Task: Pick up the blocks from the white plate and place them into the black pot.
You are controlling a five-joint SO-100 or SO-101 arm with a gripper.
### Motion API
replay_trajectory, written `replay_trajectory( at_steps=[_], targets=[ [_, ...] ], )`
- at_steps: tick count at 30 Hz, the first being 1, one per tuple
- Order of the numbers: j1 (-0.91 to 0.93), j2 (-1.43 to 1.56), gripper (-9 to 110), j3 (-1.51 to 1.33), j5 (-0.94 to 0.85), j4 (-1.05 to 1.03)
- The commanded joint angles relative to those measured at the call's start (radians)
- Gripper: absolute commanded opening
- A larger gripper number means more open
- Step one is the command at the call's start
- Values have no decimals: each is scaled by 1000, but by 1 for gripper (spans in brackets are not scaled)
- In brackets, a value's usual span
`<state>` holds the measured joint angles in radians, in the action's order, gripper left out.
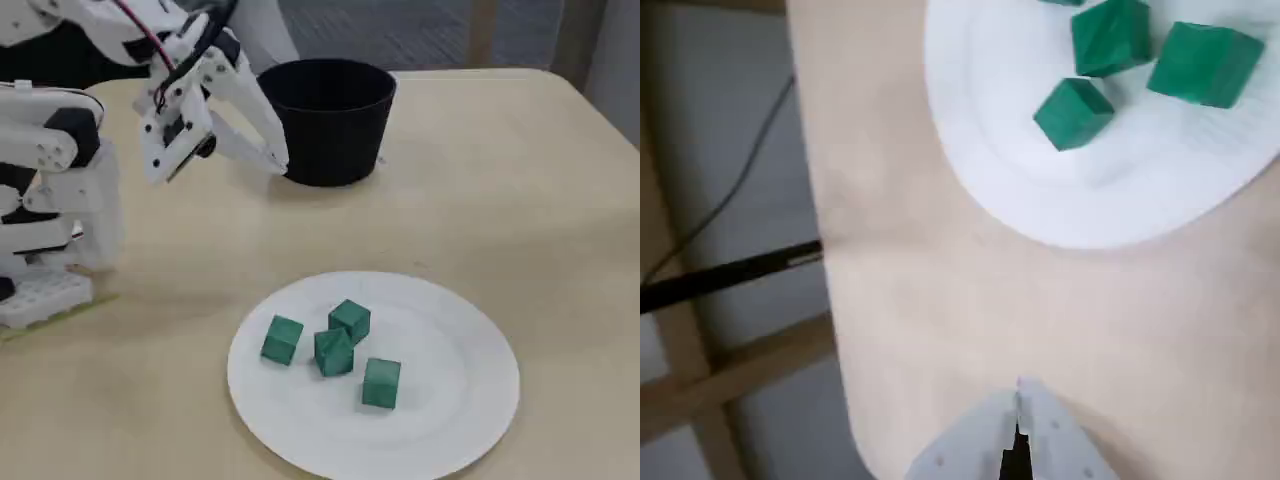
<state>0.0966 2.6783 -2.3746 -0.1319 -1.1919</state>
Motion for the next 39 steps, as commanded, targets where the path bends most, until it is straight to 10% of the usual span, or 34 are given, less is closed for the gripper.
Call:
replay_trajectory(
  at_steps=[1, 39],
  targets=[
    [6, -236, -2, 337, -18, -115],
    [495, -1264, -2, 1120, -133, -465]
  ],
)
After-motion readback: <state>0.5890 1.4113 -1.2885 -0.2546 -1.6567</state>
